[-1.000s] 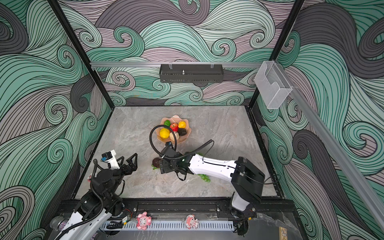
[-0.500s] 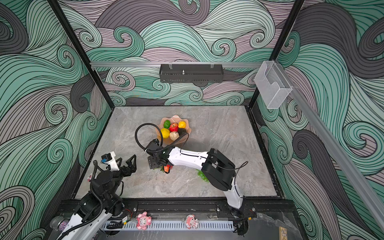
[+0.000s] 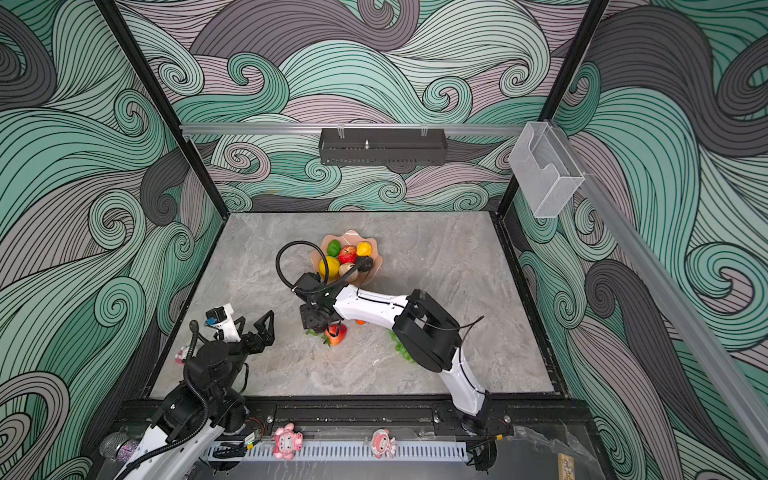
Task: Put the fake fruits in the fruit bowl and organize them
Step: 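Move the right gripper over the dark plum and close on it, then lift the dark plum with the right gripper and bring it toward the left gripper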
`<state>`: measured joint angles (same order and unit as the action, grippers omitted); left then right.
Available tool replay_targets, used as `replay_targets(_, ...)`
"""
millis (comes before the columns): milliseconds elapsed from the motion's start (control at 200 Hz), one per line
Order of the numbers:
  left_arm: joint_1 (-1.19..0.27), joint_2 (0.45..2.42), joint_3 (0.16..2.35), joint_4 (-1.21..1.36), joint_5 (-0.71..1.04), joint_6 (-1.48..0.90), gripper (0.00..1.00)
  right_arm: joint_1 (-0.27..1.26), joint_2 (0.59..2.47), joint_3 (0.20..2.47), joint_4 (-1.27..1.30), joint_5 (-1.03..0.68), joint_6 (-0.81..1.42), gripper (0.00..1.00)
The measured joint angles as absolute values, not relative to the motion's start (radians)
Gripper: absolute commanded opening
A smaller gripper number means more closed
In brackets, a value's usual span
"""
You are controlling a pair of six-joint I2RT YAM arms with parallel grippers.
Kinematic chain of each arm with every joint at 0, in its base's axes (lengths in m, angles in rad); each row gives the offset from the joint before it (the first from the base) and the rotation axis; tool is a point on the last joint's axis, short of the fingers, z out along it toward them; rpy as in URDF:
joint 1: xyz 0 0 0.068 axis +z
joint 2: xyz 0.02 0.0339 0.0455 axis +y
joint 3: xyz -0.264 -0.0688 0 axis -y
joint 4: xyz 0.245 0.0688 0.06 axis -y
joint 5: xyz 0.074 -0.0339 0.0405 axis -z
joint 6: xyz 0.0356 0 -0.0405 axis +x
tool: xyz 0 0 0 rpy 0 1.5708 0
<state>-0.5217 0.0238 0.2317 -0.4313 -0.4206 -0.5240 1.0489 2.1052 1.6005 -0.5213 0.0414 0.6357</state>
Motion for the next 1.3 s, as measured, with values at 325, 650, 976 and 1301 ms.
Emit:
replay_targets(325, -0.522, 0.043, 0.224, -0.415, -0.422, -0.525, 0.97, 1.050, 2.160, 1.642, -0.535, -0.001, 0.638, 0.63)
replay_targets(650, -0.522, 0.070, 0.213, -0.385, -0.421, -0.527, 0.97, 1.050, 2.160, 1.661, -0.544, -0.039, 0.652, 0.53)
replay_targets(976, -0.522, 0.070, 0.207, -0.379, -0.418, -0.526, 0.97, 1.051, 2.161, 1.674, -0.558, -0.067, 0.665, 0.65)
replay_targets(1301, -0.522, 0.018, 0.207, -0.398, -0.418, -0.535, 0.97, 1.093, 2.179, 1.694, -0.579, -0.045, 0.667, 0.68)
